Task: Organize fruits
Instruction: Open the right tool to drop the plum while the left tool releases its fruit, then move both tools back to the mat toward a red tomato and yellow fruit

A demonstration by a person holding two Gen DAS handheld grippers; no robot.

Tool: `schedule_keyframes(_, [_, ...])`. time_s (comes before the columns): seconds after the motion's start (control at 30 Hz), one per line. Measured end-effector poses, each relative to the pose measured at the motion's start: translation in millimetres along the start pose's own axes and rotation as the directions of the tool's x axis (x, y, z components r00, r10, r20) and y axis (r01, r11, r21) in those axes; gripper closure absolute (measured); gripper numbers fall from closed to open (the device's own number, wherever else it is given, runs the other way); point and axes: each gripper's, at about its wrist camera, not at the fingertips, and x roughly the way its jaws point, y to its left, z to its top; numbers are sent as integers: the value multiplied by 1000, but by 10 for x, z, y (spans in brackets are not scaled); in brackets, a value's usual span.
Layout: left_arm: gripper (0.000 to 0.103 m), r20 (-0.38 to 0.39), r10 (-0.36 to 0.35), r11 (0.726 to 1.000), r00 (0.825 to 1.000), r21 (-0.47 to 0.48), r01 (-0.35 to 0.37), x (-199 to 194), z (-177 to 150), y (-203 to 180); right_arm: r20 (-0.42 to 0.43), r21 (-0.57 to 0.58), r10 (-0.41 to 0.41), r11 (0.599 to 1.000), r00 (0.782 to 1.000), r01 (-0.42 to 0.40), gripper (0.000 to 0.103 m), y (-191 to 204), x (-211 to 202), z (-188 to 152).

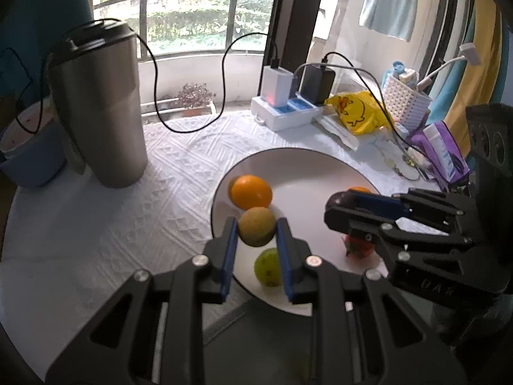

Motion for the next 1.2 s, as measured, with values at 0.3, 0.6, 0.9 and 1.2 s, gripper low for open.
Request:
schedule_keyframes(0.3, [77, -25, -18, 1000, 1000, -19, 18, 57, 17, 29, -8, -4, -12, 1000, 1000, 12, 72, 19, 47, -10])
schedule_keyframes(0.6, [58, 7, -15, 999, 1000, -47, 15, -135, 6, 62, 10, -5, -32, 999, 999, 33, 66, 68, -82, -6])
schedule_keyframes(0.9, [58, 49, 12, 997, 999, -71, -8, -489, -106, 131, 43, -18, -37, 999, 998, 38, 65, 248, -357, -39])
schedule_keyframes(1.2, [57, 74, 32, 997, 997, -76, -26, -816, -310, 170, 59, -33, -34, 999, 998, 36, 65, 472, -572, -135])
